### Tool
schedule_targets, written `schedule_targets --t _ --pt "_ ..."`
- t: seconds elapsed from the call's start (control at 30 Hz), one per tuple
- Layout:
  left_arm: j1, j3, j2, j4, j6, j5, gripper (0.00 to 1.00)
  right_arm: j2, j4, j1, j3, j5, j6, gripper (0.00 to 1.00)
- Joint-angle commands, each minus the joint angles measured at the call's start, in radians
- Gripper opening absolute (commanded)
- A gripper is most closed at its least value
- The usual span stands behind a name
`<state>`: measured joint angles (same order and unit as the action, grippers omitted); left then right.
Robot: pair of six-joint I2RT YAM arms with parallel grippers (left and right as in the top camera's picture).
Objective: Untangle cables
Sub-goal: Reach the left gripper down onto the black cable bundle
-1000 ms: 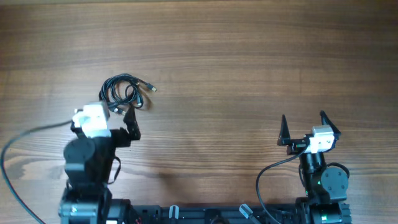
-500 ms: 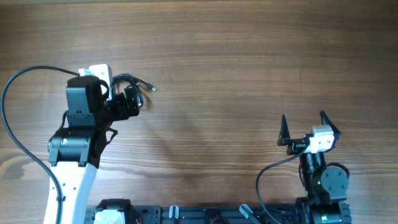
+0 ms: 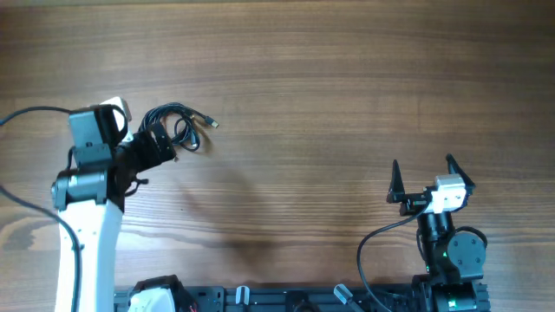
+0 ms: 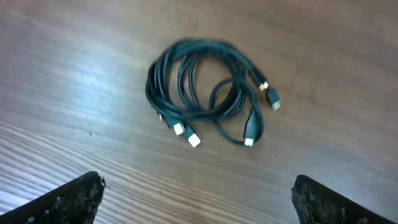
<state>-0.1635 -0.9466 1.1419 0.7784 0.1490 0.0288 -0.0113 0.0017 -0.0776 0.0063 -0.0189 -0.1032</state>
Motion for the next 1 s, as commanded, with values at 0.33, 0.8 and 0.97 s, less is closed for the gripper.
schedule_targets --t 0.33,0.8,0.97 --pt "-0.005 -0.233 0.356 0.177 0.012 0.034 1.00 0.000 0.005 0.002 -0.001 0.009 -0.002 1.00" --pt "-0.005 -0.233 0.405 0.167 0.013 0.034 1.00 0.000 0.005 0.001 -0.001 0.009 -0.002 1.00" --pt "-0.005 -0.232 0.410 0.141 0.016 0.034 1.00 0.000 0.005 0.001 -0.001 0.009 -0.001 1.00"
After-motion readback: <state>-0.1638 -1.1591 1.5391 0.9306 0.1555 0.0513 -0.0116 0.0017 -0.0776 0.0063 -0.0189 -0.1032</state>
